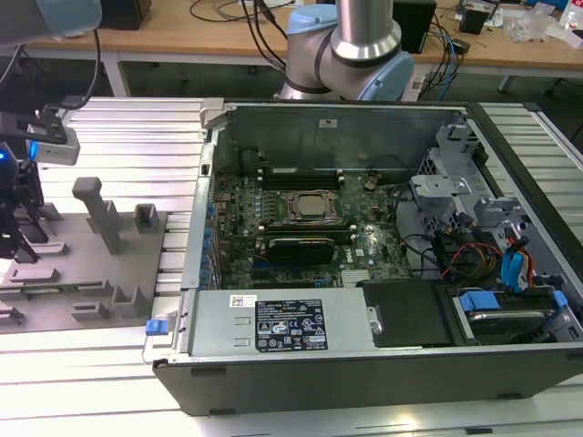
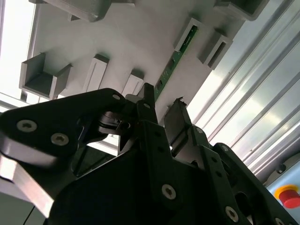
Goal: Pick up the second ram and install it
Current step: 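Pick up the second ram and move it above second insertion slot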
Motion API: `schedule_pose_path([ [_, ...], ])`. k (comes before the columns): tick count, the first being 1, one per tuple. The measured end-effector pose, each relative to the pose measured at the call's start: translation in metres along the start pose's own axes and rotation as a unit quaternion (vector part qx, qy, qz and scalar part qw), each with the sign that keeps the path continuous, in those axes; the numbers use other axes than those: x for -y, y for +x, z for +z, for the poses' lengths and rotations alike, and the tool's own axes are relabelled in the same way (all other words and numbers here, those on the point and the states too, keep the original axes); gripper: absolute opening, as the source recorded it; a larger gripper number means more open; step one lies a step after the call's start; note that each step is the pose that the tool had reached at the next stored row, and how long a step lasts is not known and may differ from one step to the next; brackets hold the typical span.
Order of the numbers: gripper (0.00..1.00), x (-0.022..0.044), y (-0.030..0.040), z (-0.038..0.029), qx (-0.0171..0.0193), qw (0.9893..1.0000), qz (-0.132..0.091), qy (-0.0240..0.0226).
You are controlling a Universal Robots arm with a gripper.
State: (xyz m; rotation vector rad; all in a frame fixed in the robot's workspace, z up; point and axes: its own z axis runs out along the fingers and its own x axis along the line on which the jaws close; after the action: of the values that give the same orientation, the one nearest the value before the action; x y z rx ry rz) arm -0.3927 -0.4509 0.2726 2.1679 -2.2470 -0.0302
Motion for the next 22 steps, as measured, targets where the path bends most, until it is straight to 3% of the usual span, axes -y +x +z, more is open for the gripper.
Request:
schedule_pose_path([
  [16,0.36,0.0006,0.0000,0.0231,0.0000,1.0000,0.000,0.0000],
  [22,0.36,0.0008,0.0022,0.0288,0.0000,1.0000,-0.001,0.0000],
])
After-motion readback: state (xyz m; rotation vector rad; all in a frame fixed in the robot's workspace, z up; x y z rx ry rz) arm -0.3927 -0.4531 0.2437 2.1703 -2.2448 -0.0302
